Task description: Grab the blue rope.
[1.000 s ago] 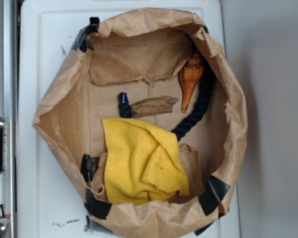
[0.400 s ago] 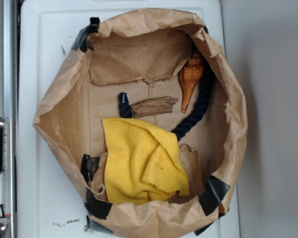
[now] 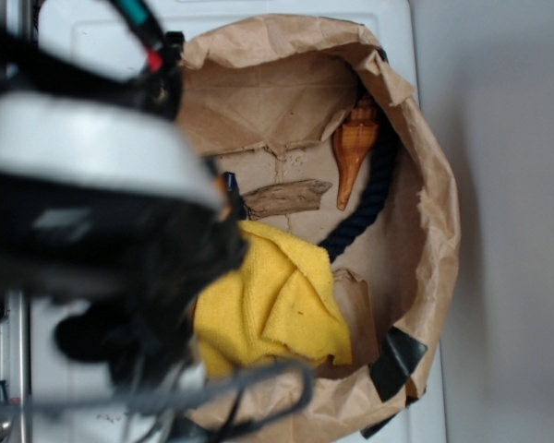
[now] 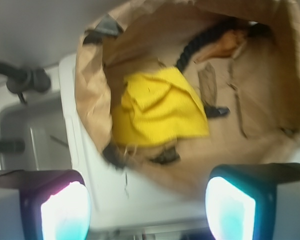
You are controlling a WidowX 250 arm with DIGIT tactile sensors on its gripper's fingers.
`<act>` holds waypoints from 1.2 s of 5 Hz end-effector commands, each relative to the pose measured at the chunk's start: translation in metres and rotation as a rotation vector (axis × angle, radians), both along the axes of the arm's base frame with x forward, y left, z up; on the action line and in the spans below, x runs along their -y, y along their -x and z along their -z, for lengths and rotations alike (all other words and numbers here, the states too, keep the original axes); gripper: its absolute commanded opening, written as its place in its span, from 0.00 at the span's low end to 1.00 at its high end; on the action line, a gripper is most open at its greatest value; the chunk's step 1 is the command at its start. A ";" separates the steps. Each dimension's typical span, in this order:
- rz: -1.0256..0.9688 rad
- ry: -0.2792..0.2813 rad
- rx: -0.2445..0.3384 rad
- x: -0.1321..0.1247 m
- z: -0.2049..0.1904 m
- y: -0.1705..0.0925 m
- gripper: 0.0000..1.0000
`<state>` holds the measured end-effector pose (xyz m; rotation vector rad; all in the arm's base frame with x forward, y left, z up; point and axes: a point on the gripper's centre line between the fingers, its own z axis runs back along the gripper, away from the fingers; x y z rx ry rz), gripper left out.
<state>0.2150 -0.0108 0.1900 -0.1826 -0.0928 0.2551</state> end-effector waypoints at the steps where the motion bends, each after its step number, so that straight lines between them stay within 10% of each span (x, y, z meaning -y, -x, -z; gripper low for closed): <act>1: -0.058 -0.024 0.114 -0.019 0.027 -0.038 1.00; 6: -0.052 -0.080 0.109 -0.024 0.054 -0.068 1.00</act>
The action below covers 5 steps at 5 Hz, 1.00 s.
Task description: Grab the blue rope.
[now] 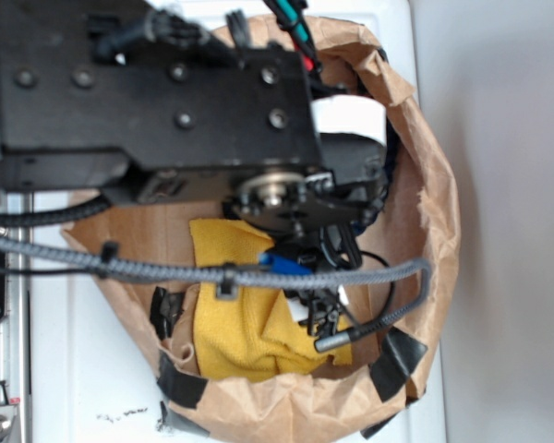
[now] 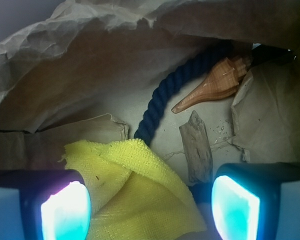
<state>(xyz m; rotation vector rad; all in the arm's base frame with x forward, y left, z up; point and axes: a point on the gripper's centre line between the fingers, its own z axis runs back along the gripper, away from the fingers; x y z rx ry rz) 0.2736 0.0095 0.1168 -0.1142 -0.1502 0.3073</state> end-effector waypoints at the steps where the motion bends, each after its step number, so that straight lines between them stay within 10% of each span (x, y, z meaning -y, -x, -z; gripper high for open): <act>1: -0.045 0.019 0.066 -0.008 -0.004 -0.018 1.00; 3: -0.188 0.078 0.070 -0.004 0.013 -0.044 1.00; 5: -0.204 0.013 0.038 0.018 0.037 -0.054 1.00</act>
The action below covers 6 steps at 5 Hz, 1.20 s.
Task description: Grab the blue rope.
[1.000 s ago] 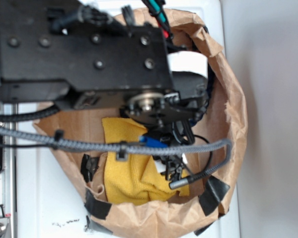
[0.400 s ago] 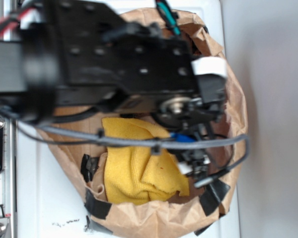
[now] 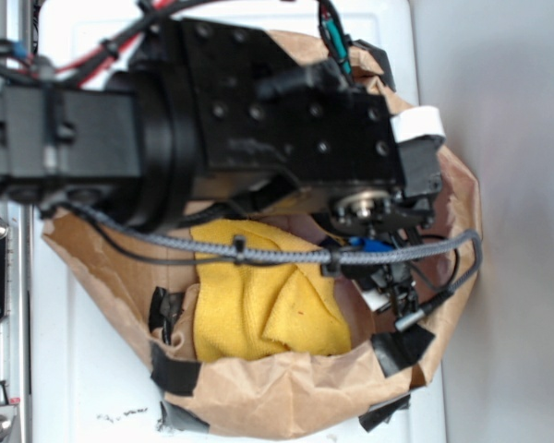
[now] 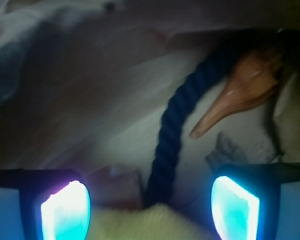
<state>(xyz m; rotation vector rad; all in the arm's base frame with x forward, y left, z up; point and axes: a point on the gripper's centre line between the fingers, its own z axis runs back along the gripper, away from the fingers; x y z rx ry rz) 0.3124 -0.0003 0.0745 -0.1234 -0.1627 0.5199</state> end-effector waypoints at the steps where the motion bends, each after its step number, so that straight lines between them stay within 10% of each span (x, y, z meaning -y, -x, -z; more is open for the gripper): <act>1: 0.027 -0.041 0.026 0.015 0.008 -0.013 1.00; 6: 0.012 -0.130 0.058 0.018 0.049 -0.020 1.00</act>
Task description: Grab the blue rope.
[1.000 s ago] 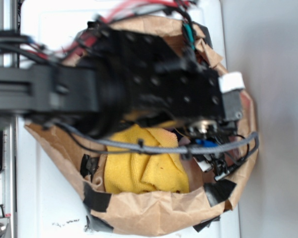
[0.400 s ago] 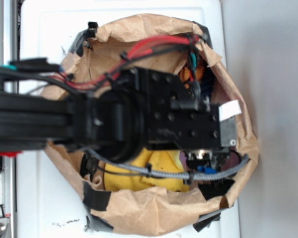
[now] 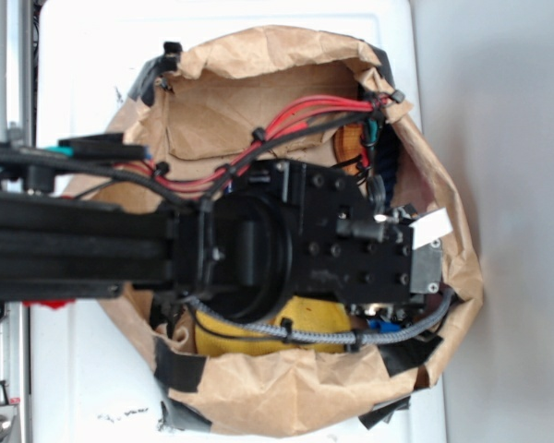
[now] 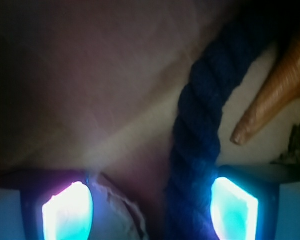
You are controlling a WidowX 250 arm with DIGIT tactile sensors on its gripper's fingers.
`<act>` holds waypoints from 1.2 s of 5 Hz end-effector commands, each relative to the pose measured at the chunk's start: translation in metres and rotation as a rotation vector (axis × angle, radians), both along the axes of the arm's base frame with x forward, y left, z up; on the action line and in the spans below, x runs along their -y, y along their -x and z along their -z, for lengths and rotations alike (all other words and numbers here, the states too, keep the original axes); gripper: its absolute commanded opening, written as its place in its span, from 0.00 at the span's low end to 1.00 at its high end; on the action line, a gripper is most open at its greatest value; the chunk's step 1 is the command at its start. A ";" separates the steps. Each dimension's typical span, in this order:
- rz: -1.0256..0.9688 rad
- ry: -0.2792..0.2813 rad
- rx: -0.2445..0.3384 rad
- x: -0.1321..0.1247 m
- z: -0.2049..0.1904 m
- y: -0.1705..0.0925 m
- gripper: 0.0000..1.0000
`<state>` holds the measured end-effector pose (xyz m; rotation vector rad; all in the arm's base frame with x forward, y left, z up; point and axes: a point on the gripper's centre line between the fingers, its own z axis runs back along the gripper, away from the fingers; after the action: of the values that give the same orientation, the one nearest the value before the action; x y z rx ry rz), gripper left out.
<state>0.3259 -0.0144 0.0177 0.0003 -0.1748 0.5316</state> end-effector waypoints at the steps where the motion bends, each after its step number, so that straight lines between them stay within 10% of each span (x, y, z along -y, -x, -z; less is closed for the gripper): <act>1: 0.053 -0.006 0.081 0.000 -0.009 -0.004 0.95; 2: 0.047 0.008 0.083 -0.001 -0.015 -0.003 0.00; 6: 0.051 0.045 0.105 -0.005 -0.032 -0.002 0.00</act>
<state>0.3211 -0.0137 0.0253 -0.0575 -0.1932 0.5003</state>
